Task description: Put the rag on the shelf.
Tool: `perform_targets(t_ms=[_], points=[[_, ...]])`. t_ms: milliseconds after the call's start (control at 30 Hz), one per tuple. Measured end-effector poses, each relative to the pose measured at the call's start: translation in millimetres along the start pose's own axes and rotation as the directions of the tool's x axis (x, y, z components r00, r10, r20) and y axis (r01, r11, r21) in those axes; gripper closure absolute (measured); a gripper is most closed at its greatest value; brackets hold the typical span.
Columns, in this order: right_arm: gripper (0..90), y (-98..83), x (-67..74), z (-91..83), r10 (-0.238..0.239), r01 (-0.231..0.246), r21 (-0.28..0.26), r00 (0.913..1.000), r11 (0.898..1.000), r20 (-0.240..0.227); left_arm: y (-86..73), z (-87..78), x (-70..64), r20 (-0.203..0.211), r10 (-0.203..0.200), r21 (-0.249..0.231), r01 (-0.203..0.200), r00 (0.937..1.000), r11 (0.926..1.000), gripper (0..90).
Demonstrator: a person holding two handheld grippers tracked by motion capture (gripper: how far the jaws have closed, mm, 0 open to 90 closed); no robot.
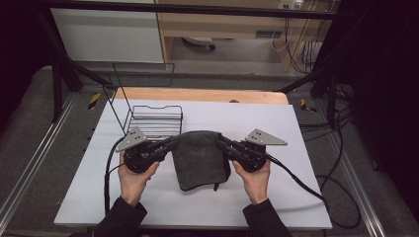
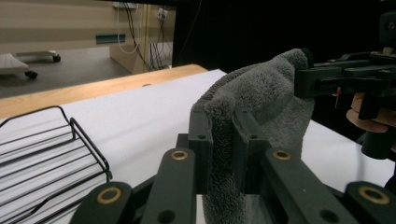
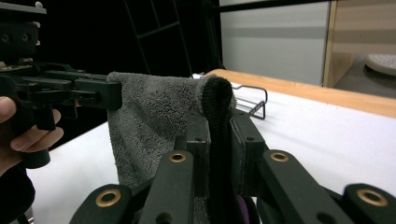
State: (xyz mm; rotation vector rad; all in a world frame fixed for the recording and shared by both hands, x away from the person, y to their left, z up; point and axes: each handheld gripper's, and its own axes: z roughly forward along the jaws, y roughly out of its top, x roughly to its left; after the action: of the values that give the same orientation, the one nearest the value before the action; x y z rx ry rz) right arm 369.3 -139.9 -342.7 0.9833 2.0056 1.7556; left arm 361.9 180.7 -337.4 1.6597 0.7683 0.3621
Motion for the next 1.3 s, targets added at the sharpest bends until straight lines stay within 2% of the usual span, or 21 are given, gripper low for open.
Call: perform_targets(t_ms=[233, 733, 867, 1100, 1300], points=[[80.5, 6.8, 5.8, -6.5, -0.028, 0.028, -0.038, 0.9996, 0.999, 0.000, 7.5, -7.8, -7.4, 0.002, 0.028, -0.037, -0.028, 0.9996, 0.9989, 79.5], [80.6, 19.6, 20.4, -12.9, -0.061, 0.061, -0.122, 0.9982, 0.991, 0.003, 21.7, -20.5, -10.1, 0.007, 0.045, -0.112, -0.044, 0.9989, 0.9927, 79.7], [80.7, 24.6, 24.3, -12.7, -0.071, 0.072, -0.150, 0.9974, 0.986, 0.009, 27.0, -23.6, -10.7, 0.001, 0.052, -0.135, -0.051, 0.9986, 0.9895, 79.8], [80.7, 32.8, 34.9, -11.1, -0.100, 0.105, -0.214, 0.9945, 0.971, 0.031, 35.4, -30.2, -10.4, -0.011, 0.061, -0.177, -0.062, 0.9981, 0.9822, 79.8], [80.7, 37.0, 39.5, -6.0, -0.104, 0.111, -0.234, 0.9937, 0.966, 0.042, 39.7, -34.0, -7.8, -0.022, 0.062, -0.208, -0.065, 0.9978, 0.9759, 79.8]])
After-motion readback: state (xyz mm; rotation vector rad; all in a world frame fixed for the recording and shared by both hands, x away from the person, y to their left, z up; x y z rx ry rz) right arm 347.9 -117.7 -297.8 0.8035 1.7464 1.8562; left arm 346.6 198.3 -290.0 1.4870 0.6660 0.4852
